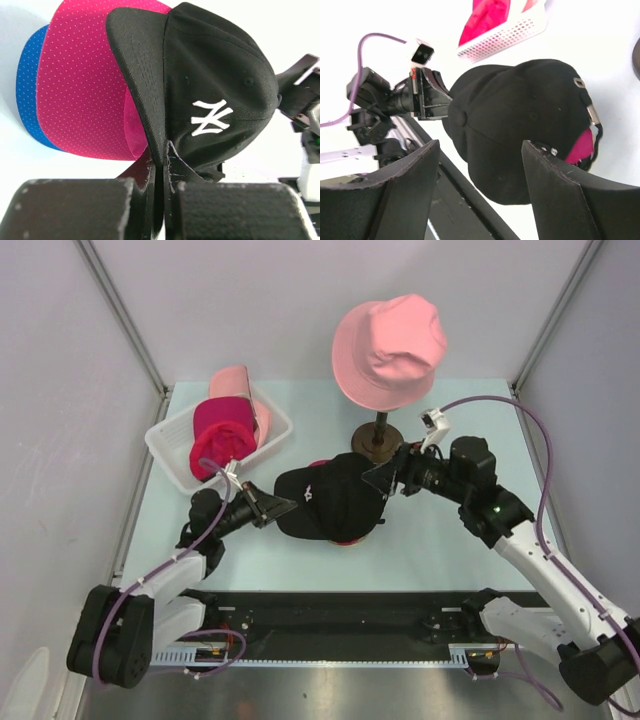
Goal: Stack the hats
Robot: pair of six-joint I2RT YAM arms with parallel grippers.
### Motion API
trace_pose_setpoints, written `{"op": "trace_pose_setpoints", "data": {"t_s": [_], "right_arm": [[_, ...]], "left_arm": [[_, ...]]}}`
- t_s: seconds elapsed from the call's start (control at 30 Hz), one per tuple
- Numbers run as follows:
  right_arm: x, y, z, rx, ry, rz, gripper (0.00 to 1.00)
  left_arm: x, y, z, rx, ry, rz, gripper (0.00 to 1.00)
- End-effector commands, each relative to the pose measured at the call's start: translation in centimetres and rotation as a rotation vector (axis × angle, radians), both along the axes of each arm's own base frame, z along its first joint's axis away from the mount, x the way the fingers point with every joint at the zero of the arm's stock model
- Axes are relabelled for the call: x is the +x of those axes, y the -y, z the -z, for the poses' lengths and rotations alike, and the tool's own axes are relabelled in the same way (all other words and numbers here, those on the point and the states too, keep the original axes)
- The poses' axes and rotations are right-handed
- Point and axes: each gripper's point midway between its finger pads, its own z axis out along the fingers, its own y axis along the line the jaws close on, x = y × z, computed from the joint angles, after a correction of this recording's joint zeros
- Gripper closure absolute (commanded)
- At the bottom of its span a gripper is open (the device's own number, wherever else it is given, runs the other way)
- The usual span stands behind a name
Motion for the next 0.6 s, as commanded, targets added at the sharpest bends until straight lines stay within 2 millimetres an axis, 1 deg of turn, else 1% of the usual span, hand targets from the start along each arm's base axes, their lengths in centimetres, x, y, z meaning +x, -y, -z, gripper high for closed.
{"op": "trace_pose_setpoints", "data": {"t_s": [0.0, 0.03, 0.07, 0.1, 0.13, 0.2, 0.27, 0.3, 0.37, 0.4, 0.43, 0.47, 0.5, 0.53, 0.57], "right_arm": [[1.4, -0.7, -1.4, -0.107, 0.069, 0.069, 0.28], [1.3, -1.8, -1.1, -0.129, 0.065, 0.05, 0.27], [1.3, -2.2, -1.0, -0.153, 0.079, 0.045, 0.27], [1.6, -2.2, -1.6, -0.17, 0.088, 0.073, 0.27], [1.6, -3.0, -0.8, -0.2, 0.074, 0.062, 0.26], [2.1, -3.0, -0.4, -0.226, 0.063, 0.095, 0.25], [2.3, -3.3, 0.7, -0.237, 0.03, 0.1, 0.25], [2.2, -3.4, 1.3, -0.23, 0.009, 0.103, 0.25], [2.3, -3.8, 2.1, -0.214, -0.008, 0.091, 0.24], [2.0, -4.1, 2.5, -0.206, -0.024, 0.075, 0.24], [1.8, -4.2, 3.2, -0.211, -0.043, 0.07, 0.24], [1.7, -4.4, 3.8, -0.221, -0.057, 0.064, 0.23], [1.7, -4.5, 4.2, -0.228, -0.067, 0.063, 0.23], [1.6, -4.6, 4.5, -0.235, -0.072, 0.06, 0.23], [1.5, -4.7, 4.7, -0.242, -0.074, 0.058, 0.23]], "left_arm": [[0.0, -0.7, 3.9, 0.125, -0.061, 0.002, 0.99], [0.1, -0.6, 4.0, 0.124, -0.065, 0.004, 1.0], [0.2, -0.6, 4.0, 0.125, -0.071, 0.008, 1.0], [0.4, -0.5, 3.8, 0.126, -0.064, 0.012, 1.0], [0.5, -0.4, 3.7, 0.125, -0.062, 0.019, 1.0], [0.8, -0.3, 3.3, 0.121, -0.056, 0.022, 1.0], [1.0, -0.3, 3.1, 0.128, -0.054, 0.022, 1.0], [1.2, -0.3, 2.7, 0.128, -0.044, 0.023, 1.0], [1.2, -0.4, 3.0, 0.145, -0.051, 0.018, 1.0], [1.4, -0.5, 2.9, 0.157, -0.044, 0.015, 0.99], [1.2, -0.6, 3.5, 0.175, -0.079, 0.014, 0.95], [1.4, -0.9, 3.9, 0.195, -0.095, -0.004, 0.89], [1.8, -1.0, 3.6, 0.21, -0.1, -0.013, 0.78], [1.3, -1.4, 4.6, 0.249, -0.147, -0.016, 0.7], [1.3, -1.7, 4.8, 0.27, -0.16, -0.028, 0.59]]}}
